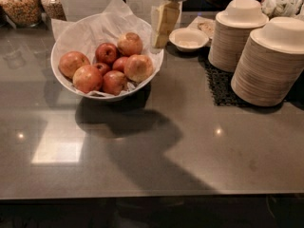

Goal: Pick apple from white bowl

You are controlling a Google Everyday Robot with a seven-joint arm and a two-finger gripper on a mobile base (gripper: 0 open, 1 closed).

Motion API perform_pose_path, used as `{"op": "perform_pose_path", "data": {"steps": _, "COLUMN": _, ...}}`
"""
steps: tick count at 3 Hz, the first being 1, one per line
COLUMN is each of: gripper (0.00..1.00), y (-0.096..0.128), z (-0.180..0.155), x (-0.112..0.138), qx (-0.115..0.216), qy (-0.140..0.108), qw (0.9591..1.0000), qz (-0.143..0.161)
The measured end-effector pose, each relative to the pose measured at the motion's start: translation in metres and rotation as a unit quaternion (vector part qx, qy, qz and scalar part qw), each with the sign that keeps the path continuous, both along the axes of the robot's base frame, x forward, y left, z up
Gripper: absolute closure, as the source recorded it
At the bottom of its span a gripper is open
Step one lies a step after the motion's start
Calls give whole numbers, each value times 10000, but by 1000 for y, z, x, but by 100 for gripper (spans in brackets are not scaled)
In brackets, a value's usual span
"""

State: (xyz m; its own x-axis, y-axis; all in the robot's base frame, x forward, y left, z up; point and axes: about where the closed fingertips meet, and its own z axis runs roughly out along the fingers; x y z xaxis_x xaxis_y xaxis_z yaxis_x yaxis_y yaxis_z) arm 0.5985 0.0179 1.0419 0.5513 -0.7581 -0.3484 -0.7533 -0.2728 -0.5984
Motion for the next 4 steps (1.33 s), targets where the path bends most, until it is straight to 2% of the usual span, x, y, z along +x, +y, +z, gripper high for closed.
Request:
{"op": "perform_pose_path", "data": {"steps": 1, "gripper": 0, "y": 0, "z": 0, "x": 0, "qx": 0, "qy": 0, "qw": 10000, "qz": 0}}
{"op": "perform_pose_path", "data": {"steps": 2, "gripper": 0, "y": -1, "z": -28, "x": 11, "qx": -58, "qy": 194, "qw": 9993, "qz": -328}}
{"op": "perform_pose_path", "data": {"steps": 3, "gripper": 0, "y": 2, "z": -66, "x": 26, "qx": -93, "qy": 418, "qw": 9967, "qz": -686}}
{"op": "perform_pose_path", "data": {"steps": 4, "gripper": 0, "y": 2, "z": -66, "x": 26, "qx": -93, "qy": 418, "qw": 9967, "qz": -686}}
